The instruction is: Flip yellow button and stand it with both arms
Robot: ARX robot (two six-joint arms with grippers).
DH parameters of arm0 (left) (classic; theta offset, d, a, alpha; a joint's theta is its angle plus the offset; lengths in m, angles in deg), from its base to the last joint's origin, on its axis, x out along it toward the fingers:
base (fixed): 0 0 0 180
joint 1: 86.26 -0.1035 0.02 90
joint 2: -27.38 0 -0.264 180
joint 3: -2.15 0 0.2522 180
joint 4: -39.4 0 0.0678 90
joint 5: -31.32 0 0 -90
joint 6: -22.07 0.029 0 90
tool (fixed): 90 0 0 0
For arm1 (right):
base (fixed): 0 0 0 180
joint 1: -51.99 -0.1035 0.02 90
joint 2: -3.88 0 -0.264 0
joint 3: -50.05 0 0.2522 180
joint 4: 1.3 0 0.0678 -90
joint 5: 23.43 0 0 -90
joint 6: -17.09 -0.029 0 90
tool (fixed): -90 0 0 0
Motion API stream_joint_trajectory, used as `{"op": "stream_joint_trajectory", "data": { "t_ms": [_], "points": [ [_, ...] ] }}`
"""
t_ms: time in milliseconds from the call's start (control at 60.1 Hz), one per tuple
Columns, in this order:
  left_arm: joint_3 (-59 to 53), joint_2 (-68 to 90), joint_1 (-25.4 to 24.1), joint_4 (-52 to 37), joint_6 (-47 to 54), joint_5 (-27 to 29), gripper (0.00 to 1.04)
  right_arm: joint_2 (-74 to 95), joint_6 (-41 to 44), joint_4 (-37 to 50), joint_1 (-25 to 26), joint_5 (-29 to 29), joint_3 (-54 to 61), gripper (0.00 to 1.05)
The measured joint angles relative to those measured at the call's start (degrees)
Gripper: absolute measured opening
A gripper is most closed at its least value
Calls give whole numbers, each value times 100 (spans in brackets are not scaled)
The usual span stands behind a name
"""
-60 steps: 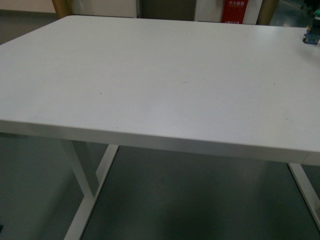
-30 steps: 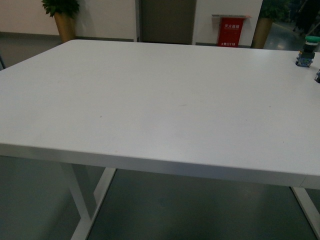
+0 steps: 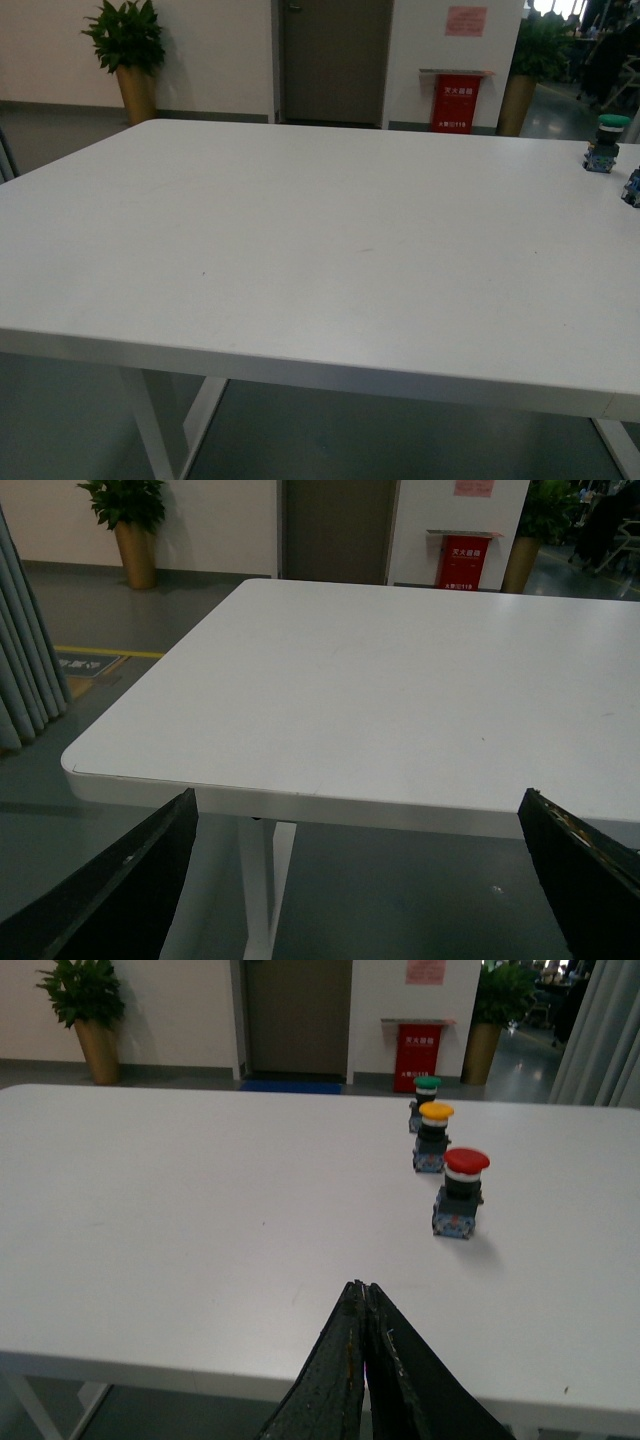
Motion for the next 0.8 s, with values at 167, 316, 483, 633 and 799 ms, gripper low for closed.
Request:
{"op": "stream_joint_trajectory", "data": {
  "t_ms": [167, 316, 483, 633, 799],
  "points": [
    [0, 2, 0, 0, 0, 0, 99, -468, 2, 120, -61, -66, 588, 3],
    [0, 2, 0, 0, 0, 2, 99, -584, 4, 125, -61, -66, 693, 3],
    [0, 2, 0, 0, 0, 0, 99, -595, 4, 125, -61, -70, 693, 3],
    [0, 2, 0, 0, 0, 0, 99, -595, 2, 125, -61, -68, 693, 3],
    [0, 2, 0, 0, 0, 0, 99, -595, 4, 125, -61, -68, 693, 3]
  ]
}}
